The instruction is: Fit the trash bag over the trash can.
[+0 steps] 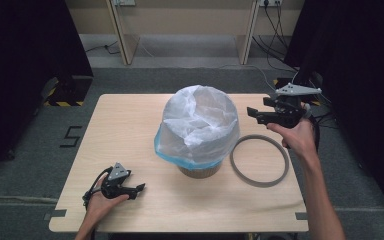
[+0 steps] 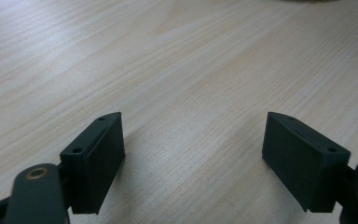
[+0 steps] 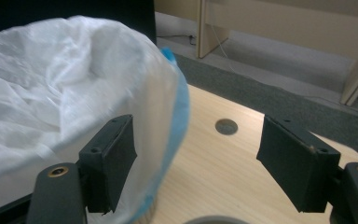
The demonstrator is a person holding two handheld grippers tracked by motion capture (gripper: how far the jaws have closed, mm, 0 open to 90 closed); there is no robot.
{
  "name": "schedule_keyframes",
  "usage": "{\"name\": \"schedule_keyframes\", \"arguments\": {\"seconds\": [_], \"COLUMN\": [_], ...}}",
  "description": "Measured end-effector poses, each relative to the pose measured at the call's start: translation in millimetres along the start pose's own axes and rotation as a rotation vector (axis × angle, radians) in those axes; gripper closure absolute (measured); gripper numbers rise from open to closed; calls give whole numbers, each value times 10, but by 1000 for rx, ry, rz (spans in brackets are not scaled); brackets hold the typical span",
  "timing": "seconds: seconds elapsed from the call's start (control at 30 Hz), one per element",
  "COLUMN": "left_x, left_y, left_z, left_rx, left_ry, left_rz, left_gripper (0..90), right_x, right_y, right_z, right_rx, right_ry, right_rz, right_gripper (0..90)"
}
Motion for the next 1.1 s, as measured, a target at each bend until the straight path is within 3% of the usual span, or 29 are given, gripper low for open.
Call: {"name": "schedule_keyframes", "arguments": {"seconds": [0.23,0.43,0.6,0.7,1.1], "left_x": [-1,-5,-5,-4,-6], "left_y": [-2,-4,-5,-4,-7], "left_z": [-2,-3,-3,-3,-3], "left_rx": [2,7,7,9,10], "left_ry": [-2,-4,-4,-9,-10], "left_rz": [-1,-5,-5,-6,-7], "left_gripper": [195,184,182,178,172], "right_x": [-223,-324,-339,-332,-385], "right_y": [-18,-73,-156,-199,-259], "right_z": [-316,-613,-831,-946,-1339], "right_rx": [7,23,29,36,61], "right_ry": [-57,-77,-111,-93,-114], "right_rz": [-52,-109,-122,-146,-183], "right_gripper": [271,245,203,172,204]}}
Point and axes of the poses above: each handheld gripper's, and its own axes: y roughly backward along the jaws, z roughly out of its top, x roughly to its left, the point moved 7 cm from there along -y, roughly forward along the jaws, and after that the axes turned 14 degrees about -z, right-handed, at the moved point
